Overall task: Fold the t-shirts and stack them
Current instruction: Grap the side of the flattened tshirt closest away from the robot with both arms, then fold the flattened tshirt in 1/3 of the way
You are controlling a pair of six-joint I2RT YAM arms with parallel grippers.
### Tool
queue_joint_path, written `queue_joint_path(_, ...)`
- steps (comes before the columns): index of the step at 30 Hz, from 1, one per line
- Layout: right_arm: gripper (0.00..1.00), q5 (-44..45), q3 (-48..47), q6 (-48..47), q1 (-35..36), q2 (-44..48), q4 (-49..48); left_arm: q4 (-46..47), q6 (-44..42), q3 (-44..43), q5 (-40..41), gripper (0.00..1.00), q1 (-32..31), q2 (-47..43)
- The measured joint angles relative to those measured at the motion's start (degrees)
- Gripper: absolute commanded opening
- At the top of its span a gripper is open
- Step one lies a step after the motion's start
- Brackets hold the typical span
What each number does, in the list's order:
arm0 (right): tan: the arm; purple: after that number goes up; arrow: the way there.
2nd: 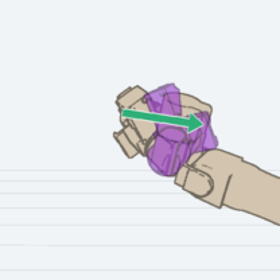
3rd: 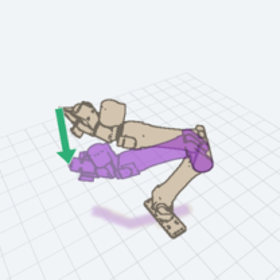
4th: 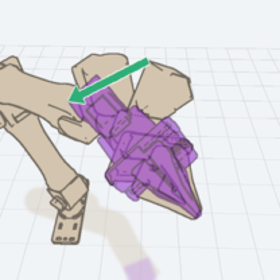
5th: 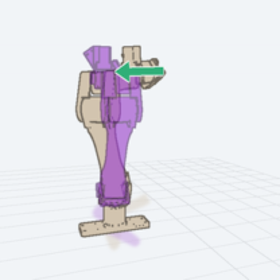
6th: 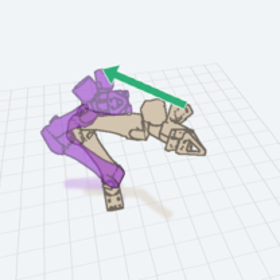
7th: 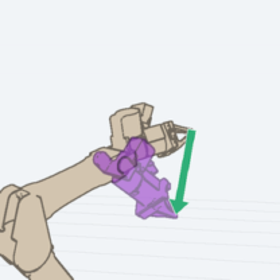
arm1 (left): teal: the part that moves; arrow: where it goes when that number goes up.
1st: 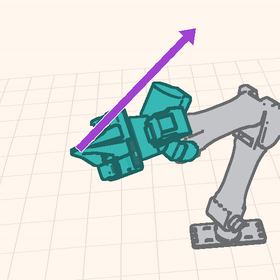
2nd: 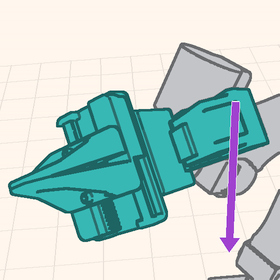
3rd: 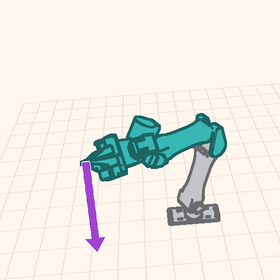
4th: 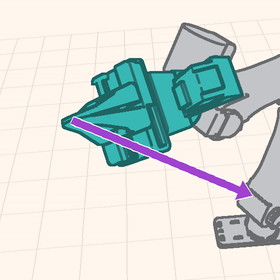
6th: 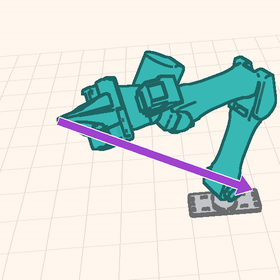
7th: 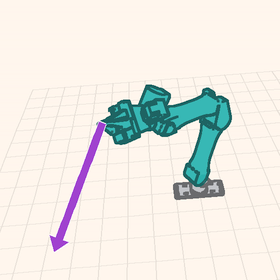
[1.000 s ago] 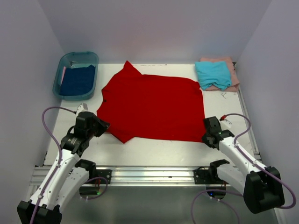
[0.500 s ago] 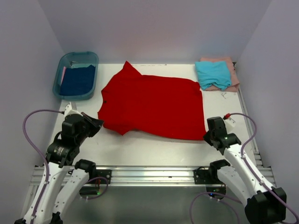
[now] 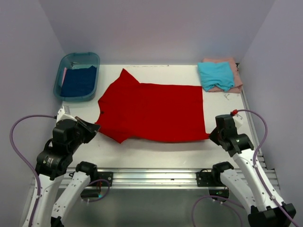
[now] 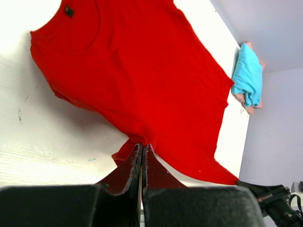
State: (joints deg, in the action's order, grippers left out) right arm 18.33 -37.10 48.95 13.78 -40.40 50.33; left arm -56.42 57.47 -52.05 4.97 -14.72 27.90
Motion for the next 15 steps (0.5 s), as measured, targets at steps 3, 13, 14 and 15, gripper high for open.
queue_joint_path(3, 0.00, -0.1, -1.8, -0.4, 0.0, 1.1, 1.7, -1.1, 0.0, -1.6, 0.6, 0.00, 0.0, -1.0)
queue_joint_path(13, 0.00, 0.2, -3.0, -2.6, 0.0, -5.5, -3.1, 2.8, -2.5, 7.3, 3.7, 0.00, 0.0, -0.6)
queue_joint_path(14, 0.00, 0.2, -3.0, -2.9, 0.0, -7.3, -4.8, 3.9, -3.1, 8.4, 4.1, 0.00, 0.0, 0.3)
queue_joint_path(15, 0.00, 0.2, -3.0, -3.3, 0.0, -9.5, -6.5, 6.0, -4.1, 9.8, 4.7, 0.00, 0.0, 1.9)
